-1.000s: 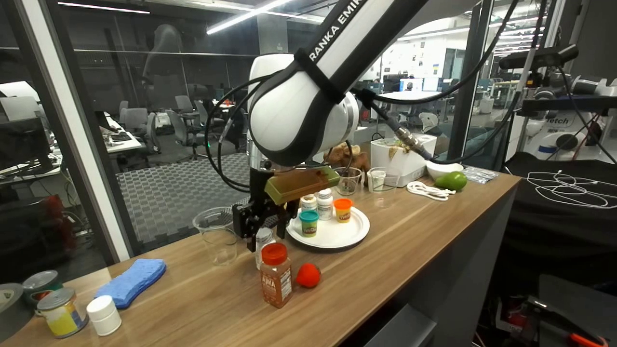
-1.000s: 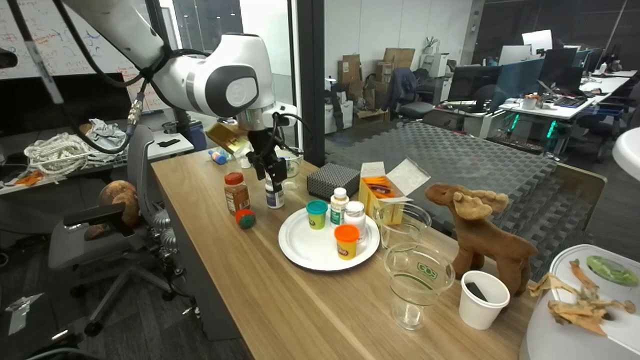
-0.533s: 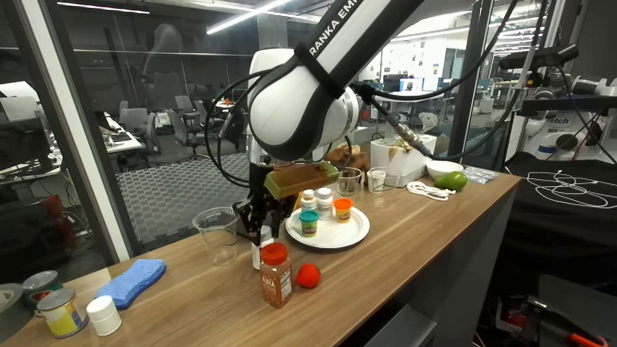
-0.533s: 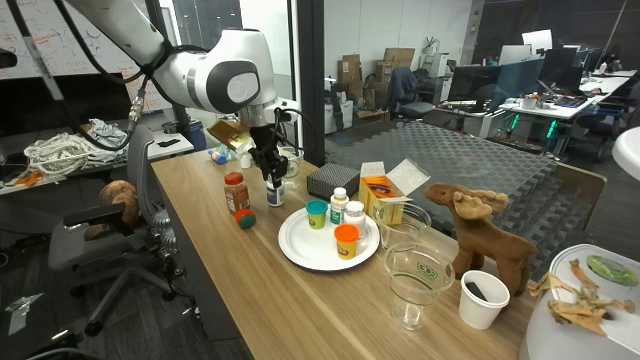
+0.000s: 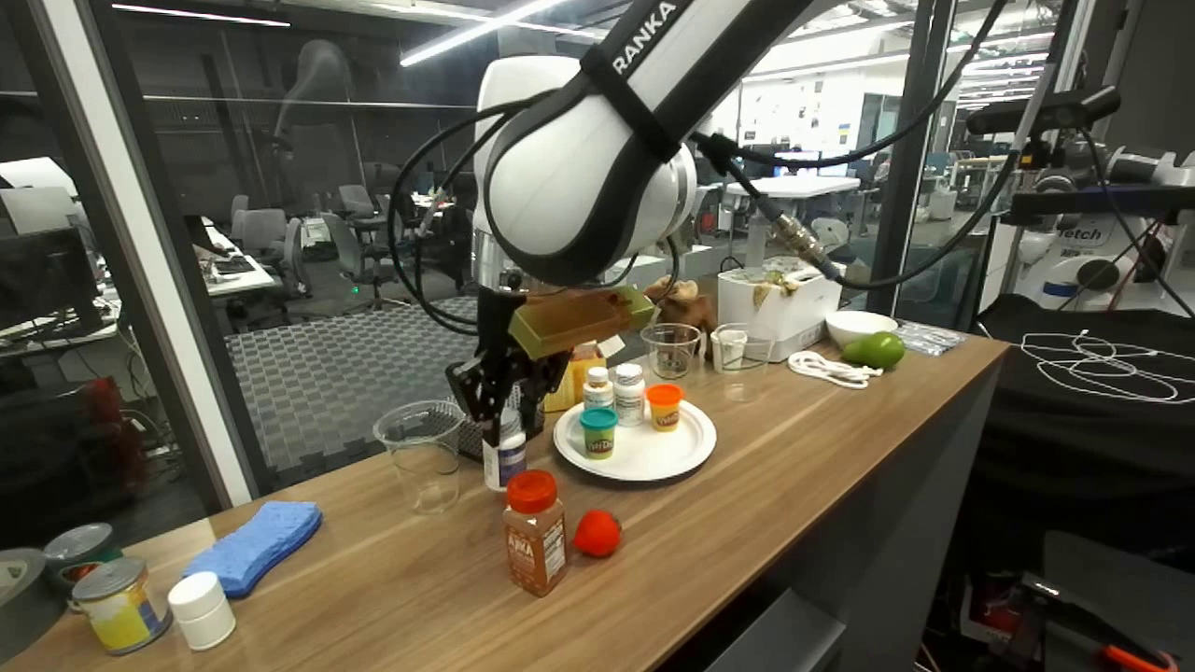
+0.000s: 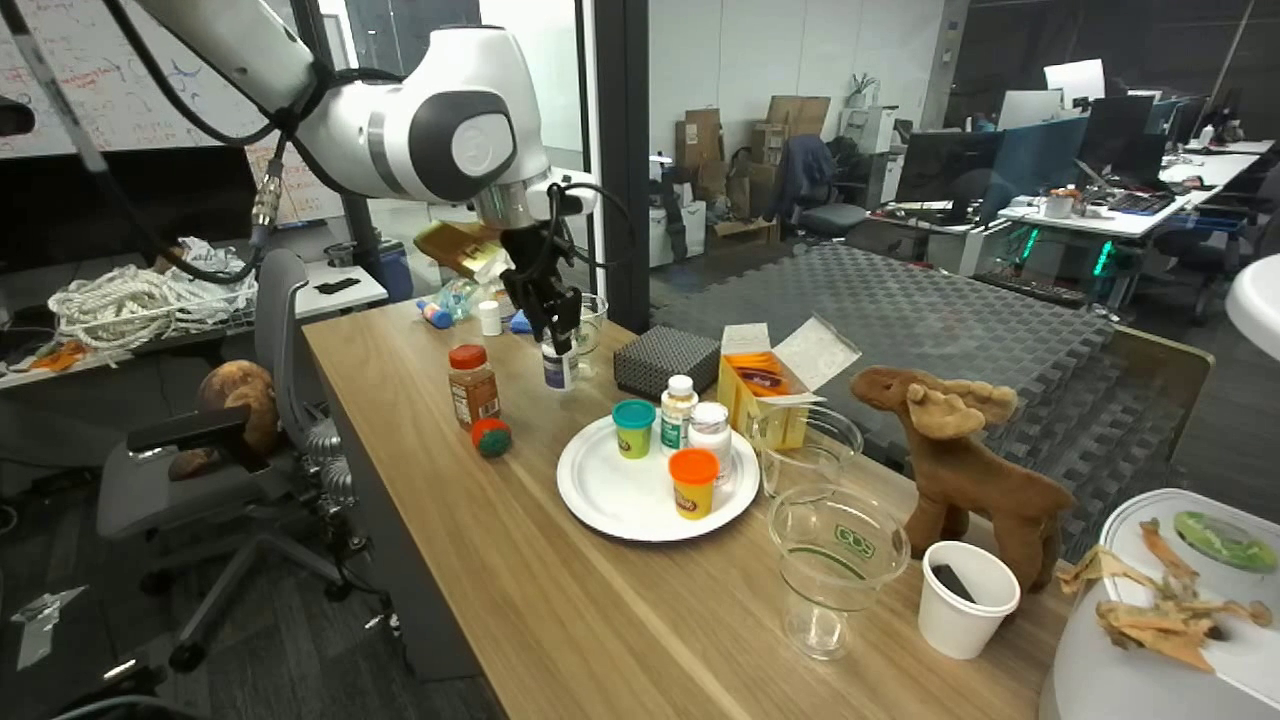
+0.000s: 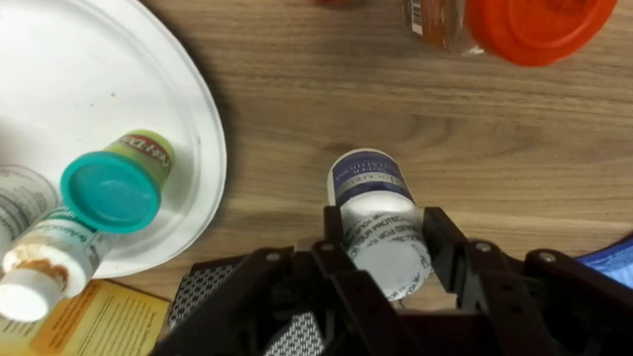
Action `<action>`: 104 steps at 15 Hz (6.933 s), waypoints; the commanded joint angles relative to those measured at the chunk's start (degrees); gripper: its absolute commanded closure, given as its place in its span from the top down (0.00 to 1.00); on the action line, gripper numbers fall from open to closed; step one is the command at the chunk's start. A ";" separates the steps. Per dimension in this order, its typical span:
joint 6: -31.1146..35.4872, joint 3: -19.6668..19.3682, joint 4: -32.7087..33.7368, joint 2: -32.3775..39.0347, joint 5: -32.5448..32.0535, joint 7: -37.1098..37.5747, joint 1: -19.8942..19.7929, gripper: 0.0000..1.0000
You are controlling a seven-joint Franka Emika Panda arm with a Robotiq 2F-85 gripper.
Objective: Organize all the containers on the white plate
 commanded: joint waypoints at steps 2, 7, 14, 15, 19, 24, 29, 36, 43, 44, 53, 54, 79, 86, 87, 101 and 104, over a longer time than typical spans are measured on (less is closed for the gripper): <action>0.13 -4.12 -3.87 -7.95 -6.97 5.94 2.30 0.21; -0.88 -5.45 -9.05 -14.49 -13.25 12.68 1.88 0.21; 0.92 -5.72 -18.28 -21.85 -14.94 12.75 -4.10 0.21; 1.53 -5.88 -19.03 -22.39 -15.93 13.18 -4.93 0.21; 3.12 -5.14 -20.60 -21.96 -11.13 7.36 -9.04 0.21; 2.69 -4.76 -19.30 -17.63 -2.09 -2.06 -12.21 0.21; 0.81 -3.64 -16.35 -13.64 7.09 -10.21 -14.23 0.21; 2.58 -3.52 -12.35 -7.87 7.14 -11.71 -13.94 0.21; 2.83 -3.53 -8.17 -3.78 6.53 -11.82 -13.77 0.22; 3.01 -3.68 -7.90 -3.45 6.20 -11.62 -13.58 0.23; 4.07 -4.66 -11.39 -8.16 2.39 -8.60 -10.48 1.00; 3.18 -5.00 -12.22 -9.49 0.72 -7.23 -9.41 1.00; -7.06 6.23 -12.48 -10.91 6.49 -2.73 -0.65 1.00; -7.99 5.98 -10.33 -7.99 7.86 -4.78 -1.06 0.82; -7.97 5.89 -10.08 -7.65 7.82 -4.88 -1.23 0.76; -6.43 5.30 -8.35 -6.98 6.39 -6.30 -2.01 0.23; -5.69 4.52 -9.86 -9.94 4.20 -4.13 -1.22 0.23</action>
